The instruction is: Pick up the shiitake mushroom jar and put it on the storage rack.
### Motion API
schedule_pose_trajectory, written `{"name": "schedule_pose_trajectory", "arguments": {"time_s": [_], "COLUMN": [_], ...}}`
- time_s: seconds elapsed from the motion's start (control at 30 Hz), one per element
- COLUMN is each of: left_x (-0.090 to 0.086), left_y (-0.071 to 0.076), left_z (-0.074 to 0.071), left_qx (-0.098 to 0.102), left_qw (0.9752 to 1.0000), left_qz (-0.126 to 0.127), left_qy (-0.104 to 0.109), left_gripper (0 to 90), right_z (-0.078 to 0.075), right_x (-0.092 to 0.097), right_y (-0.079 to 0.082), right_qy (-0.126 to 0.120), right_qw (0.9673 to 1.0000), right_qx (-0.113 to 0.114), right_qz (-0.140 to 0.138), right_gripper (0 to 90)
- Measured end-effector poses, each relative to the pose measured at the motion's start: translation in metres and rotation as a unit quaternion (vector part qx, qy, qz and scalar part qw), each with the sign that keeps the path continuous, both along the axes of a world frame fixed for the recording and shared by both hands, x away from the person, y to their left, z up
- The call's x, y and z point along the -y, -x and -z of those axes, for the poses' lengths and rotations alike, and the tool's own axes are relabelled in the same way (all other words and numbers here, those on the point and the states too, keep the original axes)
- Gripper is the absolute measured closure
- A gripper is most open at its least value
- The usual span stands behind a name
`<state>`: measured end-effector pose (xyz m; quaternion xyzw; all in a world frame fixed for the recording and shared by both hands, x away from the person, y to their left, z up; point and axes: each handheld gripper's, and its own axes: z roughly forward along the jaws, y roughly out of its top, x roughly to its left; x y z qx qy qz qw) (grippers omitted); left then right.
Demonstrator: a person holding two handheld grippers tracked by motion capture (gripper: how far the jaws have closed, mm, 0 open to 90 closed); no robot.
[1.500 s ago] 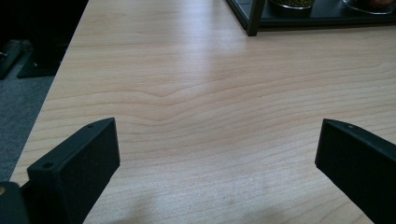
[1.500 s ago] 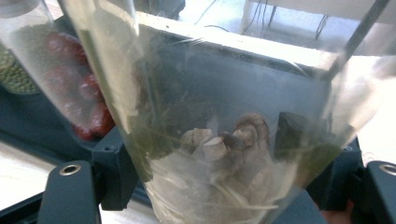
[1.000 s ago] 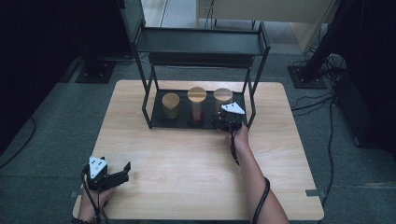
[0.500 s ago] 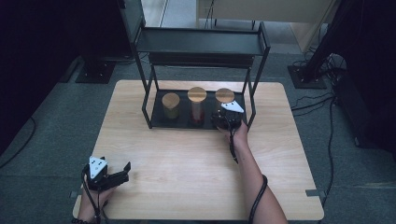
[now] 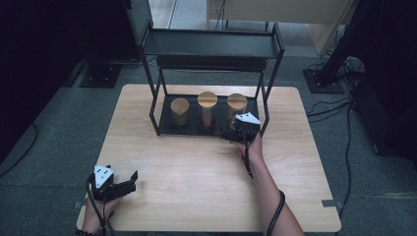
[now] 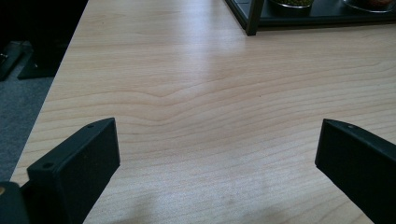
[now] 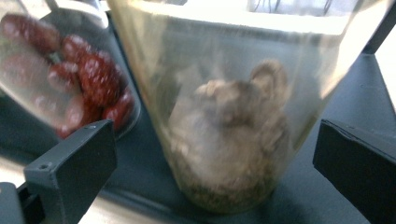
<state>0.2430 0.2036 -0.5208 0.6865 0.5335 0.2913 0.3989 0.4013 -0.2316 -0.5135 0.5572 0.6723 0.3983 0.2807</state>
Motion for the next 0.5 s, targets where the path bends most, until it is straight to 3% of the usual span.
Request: {"name": "schedule_pose_trajectory", "arguments": {"time_s": [0.5], "left_x": [0.001], "left_y": [-0.001], "left_z": [0.0], "left_qx": [-0.004], "left_qw": [1.0], "left_qz": [0.003], "left_qy": [-0.006], "left_gripper": [0.1], "right_z": [0.007], "right_x": [-0.001], "right_y": [0.021], "right_qy": [0.019], "right_qw": [0.9998], "right_qx": [0.003], "right_qz": [-0.005], "right_gripper": [0.0]}}
